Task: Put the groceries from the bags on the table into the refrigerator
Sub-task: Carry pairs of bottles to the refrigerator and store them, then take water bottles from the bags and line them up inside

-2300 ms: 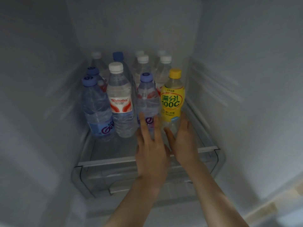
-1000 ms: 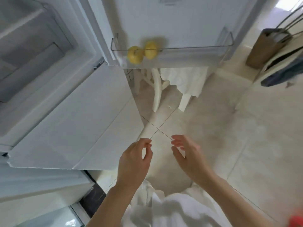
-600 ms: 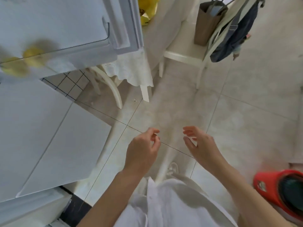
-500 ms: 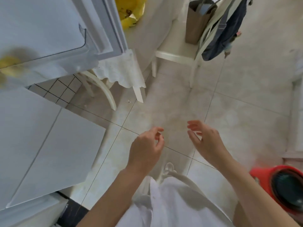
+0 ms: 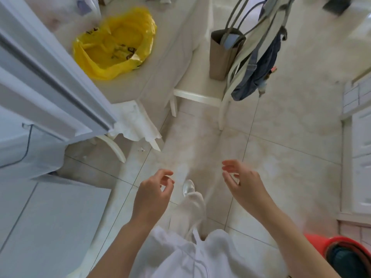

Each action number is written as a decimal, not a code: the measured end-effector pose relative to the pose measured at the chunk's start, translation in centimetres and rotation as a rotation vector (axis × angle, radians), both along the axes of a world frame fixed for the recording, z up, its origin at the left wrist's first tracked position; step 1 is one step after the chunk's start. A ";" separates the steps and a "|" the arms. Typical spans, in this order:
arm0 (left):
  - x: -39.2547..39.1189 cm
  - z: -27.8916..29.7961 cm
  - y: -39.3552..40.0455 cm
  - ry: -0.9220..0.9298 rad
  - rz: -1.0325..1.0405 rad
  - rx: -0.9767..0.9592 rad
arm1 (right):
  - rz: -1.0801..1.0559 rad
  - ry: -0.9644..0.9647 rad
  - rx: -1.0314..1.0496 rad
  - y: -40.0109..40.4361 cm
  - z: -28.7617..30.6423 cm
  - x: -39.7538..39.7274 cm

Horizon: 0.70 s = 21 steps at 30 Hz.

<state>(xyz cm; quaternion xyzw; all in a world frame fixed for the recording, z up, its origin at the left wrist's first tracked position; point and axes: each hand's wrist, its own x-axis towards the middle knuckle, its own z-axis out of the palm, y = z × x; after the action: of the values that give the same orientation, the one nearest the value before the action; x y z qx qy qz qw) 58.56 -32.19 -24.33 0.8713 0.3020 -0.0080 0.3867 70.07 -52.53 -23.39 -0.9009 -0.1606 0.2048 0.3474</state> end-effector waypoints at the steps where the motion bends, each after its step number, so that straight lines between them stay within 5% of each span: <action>1: 1.4 -0.2 0.8 0.008 0.003 -0.005 | 0.011 -0.015 -0.001 0.9 0.1 1.5; 21: 28.1 0.4 12.7 -0.035 0.194 0.004 | 0.385 -0.010 -0.030 17.3 -0.1 30.2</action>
<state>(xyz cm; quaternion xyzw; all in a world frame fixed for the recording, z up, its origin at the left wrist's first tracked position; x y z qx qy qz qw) 86.70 -19.50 -23.95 0.8388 0.3783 0.0453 0.3890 100.23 -35.22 -23.50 -0.8597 -0.3286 0.2654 0.2874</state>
